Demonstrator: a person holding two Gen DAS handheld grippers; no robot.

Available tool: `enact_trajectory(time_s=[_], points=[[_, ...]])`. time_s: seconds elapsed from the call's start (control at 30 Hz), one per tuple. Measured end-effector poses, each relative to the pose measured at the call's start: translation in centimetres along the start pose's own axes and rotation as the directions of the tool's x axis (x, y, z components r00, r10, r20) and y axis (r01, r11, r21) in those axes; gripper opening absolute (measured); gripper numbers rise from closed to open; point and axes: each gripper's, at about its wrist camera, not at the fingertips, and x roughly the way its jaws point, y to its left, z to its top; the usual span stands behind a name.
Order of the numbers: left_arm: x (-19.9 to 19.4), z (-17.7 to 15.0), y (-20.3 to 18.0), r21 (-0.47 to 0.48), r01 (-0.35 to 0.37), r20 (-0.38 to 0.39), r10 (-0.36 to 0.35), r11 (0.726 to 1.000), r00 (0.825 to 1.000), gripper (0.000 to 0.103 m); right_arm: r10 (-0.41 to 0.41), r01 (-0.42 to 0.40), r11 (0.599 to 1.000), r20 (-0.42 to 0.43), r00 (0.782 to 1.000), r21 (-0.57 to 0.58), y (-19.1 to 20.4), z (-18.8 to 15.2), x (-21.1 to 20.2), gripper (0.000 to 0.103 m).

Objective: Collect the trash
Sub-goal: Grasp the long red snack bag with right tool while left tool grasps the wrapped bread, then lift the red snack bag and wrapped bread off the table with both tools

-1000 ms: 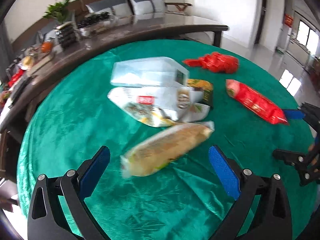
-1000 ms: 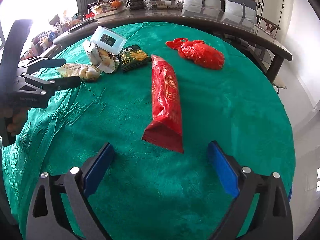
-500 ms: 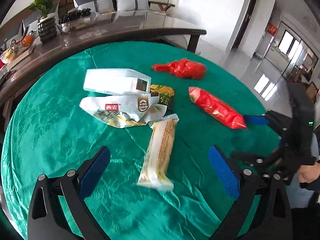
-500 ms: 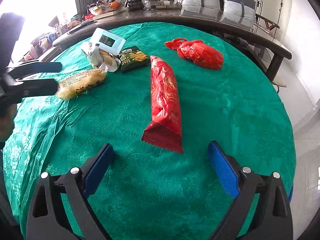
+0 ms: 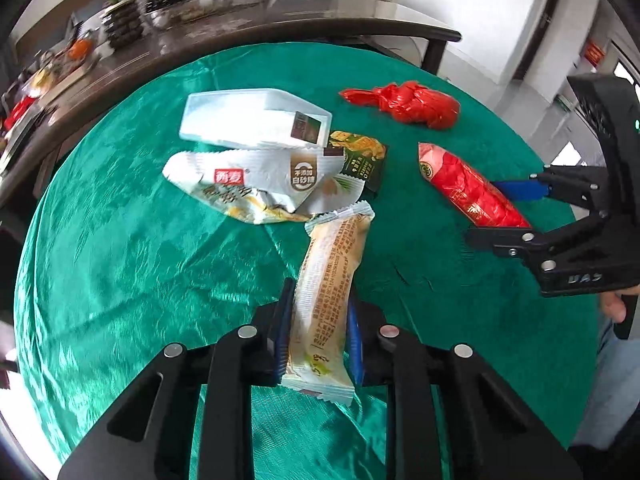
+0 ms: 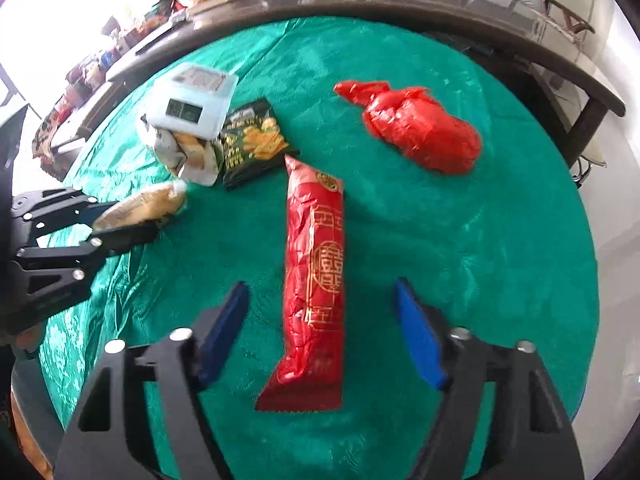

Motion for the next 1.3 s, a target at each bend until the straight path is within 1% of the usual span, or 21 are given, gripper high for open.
enact_trajectory(time_s=[0.03,0.07,0.1,0.2,0.3,0.4,0.5,0.53,0.57,0.63,0.67,0.7,0.73,0.8,1.0,1.07,1.13,1.17,1.2,1.23,1.3], points=[[-0.3,-0.1,-0.2,-0.016,-0.002,0.006,0.002,1.000,1.000,0.022,-0.022,0.022,0.999,0.000,1.000,-0.023,0.3,0.0,0.0,0.048],[-0.8,-0.5,-0.5,-0.037,0.000,0.014,0.001,0.999,1.000,0.022,-0.052,0.052,0.997,0.001,0.999,-0.049,0.4,-0.3,0.0,0.041],[-1.2,-0.8,-0.8,-0.058,0.002,0.024,0.000,0.998,1.000,0.022,-0.056,0.056,0.997,0.005,0.998,-0.055,0.4,-0.4,-0.2,0.024],[-2.2,-2.0,-2.2,-0.099,0.001,0.045,0.004,0.995,0.999,0.022,-0.025,0.026,0.999,0.022,0.999,-0.031,-0.2,-1.5,-1.0,0.021],[-2.9,-3.5,-4.2,-0.115,0.001,0.062,0.006,0.993,0.998,0.022,0.014,-0.013,1.000,0.044,0.999,-0.017,-0.8,-3.4,-2.2,0.021],[-3.2,-5.4,-6.3,-0.127,0.012,0.074,-0.002,0.992,0.997,0.023,0.069,-0.069,0.998,0.053,0.996,-0.013,-1.1,-6.2,-4.0,0.021],[-3.1,-6.6,-7.9,-0.119,-0.002,0.079,0.011,0.993,0.997,0.023,0.094,-0.093,0.996,0.046,0.995,-0.017,-1.3,-8.9,-4.9,0.021],[-3.1,-6.9,-8.3,-0.116,-0.008,0.079,0.017,0.993,0.997,0.026,0.095,-0.095,0.995,0.041,0.995,-0.015,-1.5,-9.6,-5.1,0.021],[-3.1,-7.2,-8.6,-0.111,-0.014,0.077,0.023,0.994,0.997,0.030,0.097,-0.096,0.995,0.035,0.995,-0.010,-1.7,-10.2,-5.2,0.021],[-3.0,-7.7,-8.9,-0.096,-0.020,0.069,0.026,0.995,0.997,0.062,0.093,-0.093,0.996,0.028,0.995,-0.006,-1.9,-11.1,-5.2,0.021],[-3.1,-7.9,-8.9,-0.085,-0.012,0.071,0.019,0.996,0.997,0.063,0.088,-0.088,0.996,0.031,0.996,-0.007,-2.0,-11.3,-5.3,0.024],[-3.2,-8.0,-9.1,-0.069,-0.011,0.070,0.016,0.998,0.997,0.064,0.081,-0.081,0.997,0.036,0.996,-0.005,-2.1,-11.5,-5.5,0.032],[-3.2,-8.0,-9.1,-0.054,-0.018,0.067,0.021,0.998,0.998,0.066,0.079,-0.079,0.997,0.042,0.996,-0.002,-2.3,-11.5,-5.6,0.046],[-3.6,-7.9,-9.0,-0.029,-0.032,0.070,0.034,0.999,0.997,0.069,0.074,-0.075,0.997,0.057,0.996,0.007,-2.6,-11.6,-6.1,0.059],[-4.6,-6.5,-8.7,-0.002,0.030,0.066,-0.030,1.000,0.997,0.070,0.092,-0.093,0.996,0.055,0.994,0.013,-3.4,-10.3,-7.2,0.060],[-4.3,-6.0,-9.1,0.019,0.037,0.054,-0.037,0.999,0.998,0.070,0.109,-0.110,0.994,0.032,0.993,0.013,-3.4,-9.5,-7.1,0.060],[-3.8,-5.6,-9.5,0.037,0.032,0.034,-0.033,0.999,0.999,0.070,0.107,-0.107,0.994,0.012,0.994,0.012,-3.4,-9.1,-6.9,0.059],[-3.5,-5.6,-9.7,0.046,0.025,0.022,-0.026,0.999,0.999,0.069,0.096,-0.096,0.995,-0.004,0.995,-0.002,-3.1,-8.8,-6.6,0.058],[-3.2,-5.6,-9.9,0.053,0.019,0.013,-0.020,0.998,1.000,0.065,0.092,-0.092,0.996,-0.014,0.996,-0.013,-2.8,-8.6,-6.5,0.053],[-2.9,-5.6,-10.1,0.060,0.013,0.005,-0.014,0.998,1.000,0.061,0.091,-0.092,0.995,-0.027,0.995,-0.026,-2.4,-8.4,-6.3,0.051],[-2.5,-5.7,-10.3,0.065,0.007,-0.001,-0.007,0.998,1.000,0.059,0.083,-0.084,0.996,-0.048,0.995,-0.038,-1.9,-8.2,-5.9,0.047]])
